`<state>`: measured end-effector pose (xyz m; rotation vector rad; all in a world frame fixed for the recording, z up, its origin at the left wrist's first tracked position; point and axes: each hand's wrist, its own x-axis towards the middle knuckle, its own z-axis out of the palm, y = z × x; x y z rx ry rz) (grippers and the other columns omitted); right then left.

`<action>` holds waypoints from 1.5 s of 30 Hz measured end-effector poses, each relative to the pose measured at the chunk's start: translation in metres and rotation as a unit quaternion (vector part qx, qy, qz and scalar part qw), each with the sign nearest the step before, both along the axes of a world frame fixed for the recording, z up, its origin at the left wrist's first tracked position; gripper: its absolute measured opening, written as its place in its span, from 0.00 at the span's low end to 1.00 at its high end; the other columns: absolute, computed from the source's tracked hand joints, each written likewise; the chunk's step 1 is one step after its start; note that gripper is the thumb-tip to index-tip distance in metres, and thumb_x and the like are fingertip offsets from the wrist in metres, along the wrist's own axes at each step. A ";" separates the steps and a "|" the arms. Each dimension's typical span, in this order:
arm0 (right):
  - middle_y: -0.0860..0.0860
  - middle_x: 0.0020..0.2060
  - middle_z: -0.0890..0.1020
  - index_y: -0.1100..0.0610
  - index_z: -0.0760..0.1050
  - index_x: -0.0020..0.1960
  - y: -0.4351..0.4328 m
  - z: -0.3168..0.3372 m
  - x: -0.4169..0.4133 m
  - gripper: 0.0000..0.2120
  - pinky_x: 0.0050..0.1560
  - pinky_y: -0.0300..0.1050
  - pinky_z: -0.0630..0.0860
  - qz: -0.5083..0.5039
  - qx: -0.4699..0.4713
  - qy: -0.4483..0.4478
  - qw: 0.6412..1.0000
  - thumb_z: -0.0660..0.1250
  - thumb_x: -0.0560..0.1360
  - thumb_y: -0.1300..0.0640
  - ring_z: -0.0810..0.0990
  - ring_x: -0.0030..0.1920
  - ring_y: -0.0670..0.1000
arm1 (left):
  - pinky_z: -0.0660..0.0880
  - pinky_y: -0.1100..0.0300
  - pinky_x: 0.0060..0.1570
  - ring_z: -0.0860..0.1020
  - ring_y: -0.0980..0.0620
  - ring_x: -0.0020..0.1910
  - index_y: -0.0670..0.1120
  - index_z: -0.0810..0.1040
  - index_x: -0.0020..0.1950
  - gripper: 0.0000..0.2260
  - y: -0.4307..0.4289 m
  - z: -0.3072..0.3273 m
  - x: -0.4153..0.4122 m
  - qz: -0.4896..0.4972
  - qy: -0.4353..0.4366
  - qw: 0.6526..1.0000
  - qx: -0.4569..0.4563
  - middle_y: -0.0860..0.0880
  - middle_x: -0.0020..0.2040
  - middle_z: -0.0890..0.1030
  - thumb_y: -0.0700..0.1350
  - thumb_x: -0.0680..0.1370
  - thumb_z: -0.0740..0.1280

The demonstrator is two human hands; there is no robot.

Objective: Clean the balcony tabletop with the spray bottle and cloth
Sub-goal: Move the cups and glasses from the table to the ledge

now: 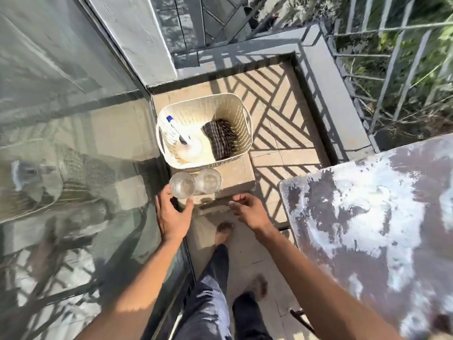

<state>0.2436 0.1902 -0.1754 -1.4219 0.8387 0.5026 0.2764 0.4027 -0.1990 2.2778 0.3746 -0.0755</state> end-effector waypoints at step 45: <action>0.45 0.70 0.69 0.45 0.57 0.77 -0.193 0.115 -0.409 0.46 0.61 0.51 0.71 -0.373 -0.349 0.089 0.855 0.75 0.66 0.39 0.67 0.67 0.53 | 0.71 0.59 0.64 0.78 0.48 0.63 0.47 0.77 0.68 0.32 -0.503 0.149 -0.266 -0.844 0.071 0.526 0.082 0.48 0.64 0.80 0.41 0.65 0.82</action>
